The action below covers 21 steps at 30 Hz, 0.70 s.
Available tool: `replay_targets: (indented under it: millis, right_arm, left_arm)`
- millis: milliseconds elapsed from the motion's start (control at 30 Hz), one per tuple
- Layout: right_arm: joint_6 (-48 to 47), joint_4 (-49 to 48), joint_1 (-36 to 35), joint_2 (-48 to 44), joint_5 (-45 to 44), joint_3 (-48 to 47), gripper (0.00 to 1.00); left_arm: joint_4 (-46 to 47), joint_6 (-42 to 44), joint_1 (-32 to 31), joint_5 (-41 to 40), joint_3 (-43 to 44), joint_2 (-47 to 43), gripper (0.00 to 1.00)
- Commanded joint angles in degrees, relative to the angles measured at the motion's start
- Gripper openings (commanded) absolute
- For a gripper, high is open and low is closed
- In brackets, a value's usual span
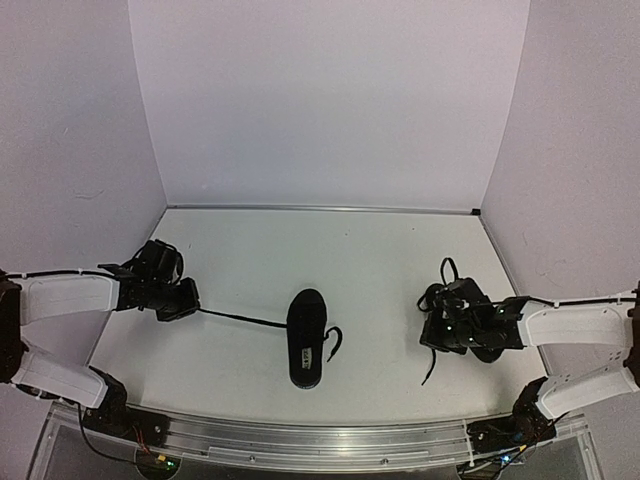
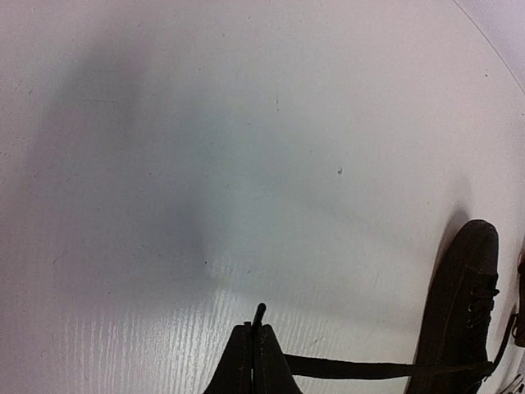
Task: Tie the shoes
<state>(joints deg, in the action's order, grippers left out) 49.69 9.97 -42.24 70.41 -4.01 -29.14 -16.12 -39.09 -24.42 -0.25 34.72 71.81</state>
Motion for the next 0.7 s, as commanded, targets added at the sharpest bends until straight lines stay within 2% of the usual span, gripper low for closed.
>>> replay_targets:
  millis: [0, 133, 200, 233, 333, 500, 667]
  right_arm:
    - [0.8, 0.2, 0.2, 1.5, -3.0, 0.7, 0.00]
    - [-6.8, -11.0, 0.2, 2.8, 8.5, 0.4, 0.01]
    - [-9.9, -13.5, 0.2, 5.1, 13.8, -2.1, 0.09]
    - [-11.3, -13.5, 0.2, 7.4, 15.1, -3.6, 0.17]
    - [-14.4, -12.6, -0.3, 13.0, 18.7, -8.7, 0.28]
    - [-19.0, -8.5, -5.7, 22.4, 17.7, -17.8, 0.43]
    - [-22.2, -0.7, -10.1, 30.9, 13.7, -28.0, 0.46]
  left_arm:
    - [1.6, 0.2, 1.0, -0.4, -0.5, 1.0, 0.00]
    - [6.1, 2.1, 1.0, 7.2, -0.6, 2.3, 0.00]
    - [7.6, 2.8, 1.0, 9.0, -0.7, 2.5, 0.00]
    - [8.1, 3.2, 0.9, 9.9, -0.6, 2.6, 0.00]
    - [8.5, 4.2, 1.0, 11.0, -0.2, 2.5, 0.00]
    - [8.9, 4.7, 1.0, 11.7, -0.1, 2.9, 0.00]
    - [9.9, 4.5, 0.9, 12.3, -0.3, 3.5, 0.00]
